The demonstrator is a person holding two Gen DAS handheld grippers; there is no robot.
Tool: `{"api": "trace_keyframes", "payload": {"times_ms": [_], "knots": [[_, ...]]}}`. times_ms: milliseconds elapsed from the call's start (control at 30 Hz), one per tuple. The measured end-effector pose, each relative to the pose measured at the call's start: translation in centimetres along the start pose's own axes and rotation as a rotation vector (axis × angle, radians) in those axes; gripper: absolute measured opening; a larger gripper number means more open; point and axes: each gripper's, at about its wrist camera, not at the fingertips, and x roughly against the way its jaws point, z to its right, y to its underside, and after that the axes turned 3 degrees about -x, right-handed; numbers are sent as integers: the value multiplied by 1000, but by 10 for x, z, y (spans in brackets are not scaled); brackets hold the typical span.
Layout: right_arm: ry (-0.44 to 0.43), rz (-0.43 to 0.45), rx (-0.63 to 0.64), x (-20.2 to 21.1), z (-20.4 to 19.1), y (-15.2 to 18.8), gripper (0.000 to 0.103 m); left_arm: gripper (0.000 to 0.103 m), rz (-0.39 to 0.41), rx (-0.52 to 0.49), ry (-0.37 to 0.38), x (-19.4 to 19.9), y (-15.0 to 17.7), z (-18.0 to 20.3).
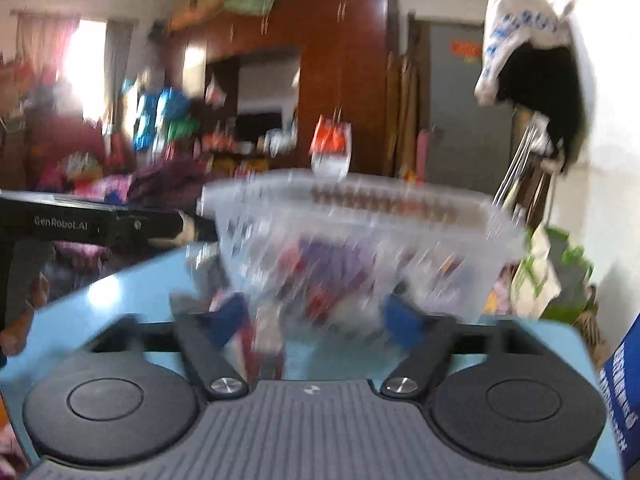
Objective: Organize objects
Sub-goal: 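Lift both items into the white basket and open both grippers, then grasp the white KENT box with left gripper while right grasps red box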
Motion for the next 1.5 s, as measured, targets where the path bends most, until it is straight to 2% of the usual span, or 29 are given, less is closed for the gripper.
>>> {"api": "trace_keyframes", "payload": {"times_ms": [67, 200, 300, 467, 600, 700, 767, 800, 900, 933, 1033, 1200, 1267, 1433, 1500], "knots": [[-22, -53, -12, -10, 2, 5, 52, 95, -48, 9, 0, -7, 6, -8], [-65, -73, 4, -16, -7, 9, 51, 95, -110, -1, -11, -17, 18, -19], [-44, -97, 44, -26, -17, 7, 52, 95, -160, -10, 25, -27, 23, -22], [-83, -144, 63, -36, -22, 12, 53, 94, -220, -47, 54, -43, 33, -16], [-76, -148, 91, -38, -27, 13, 59, 93, -224, -50, 42, -46, 33, -15], [-76, -149, 93, -38, -27, 12, 58, 93, -221, -50, 31, -46, 34, -16], [-96, -156, 86, -38, -26, 13, 51, 90, -223, -45, 44, -46, 34, -17], [-101, -166, 85, -37, -26, 14, 39, 89, -224, -45, 56, -46, 34, -16], [-57, -150, 118, -33, -31, 15, 34, 88, -224, -59, 81, -44, 34, -13], [-49, -142, 126, -28, -31, 16, 26, 88, -222, -65, 87, -43, 34, -12], [-24, -118, 125, -13, -28, 22, 20, 88, -210, -94, 114, -37, 36, -7], [-8, -91, 113, 2, -19, 23, 20, 88, -211, -166, 170, -29, 39, 5], [-13, -89, 110, -1, -19, 19, 21, 86, -219, -194, 165, -31, 39, 9], [-1, -98, 111, -17, -25, 17, 40, 80, -242, -198, 146, -41, 37, 6], [-5, -109, 103, -22, -25, 16, 46, 74, -247, -199, 143, -44, 37, 6]]}}
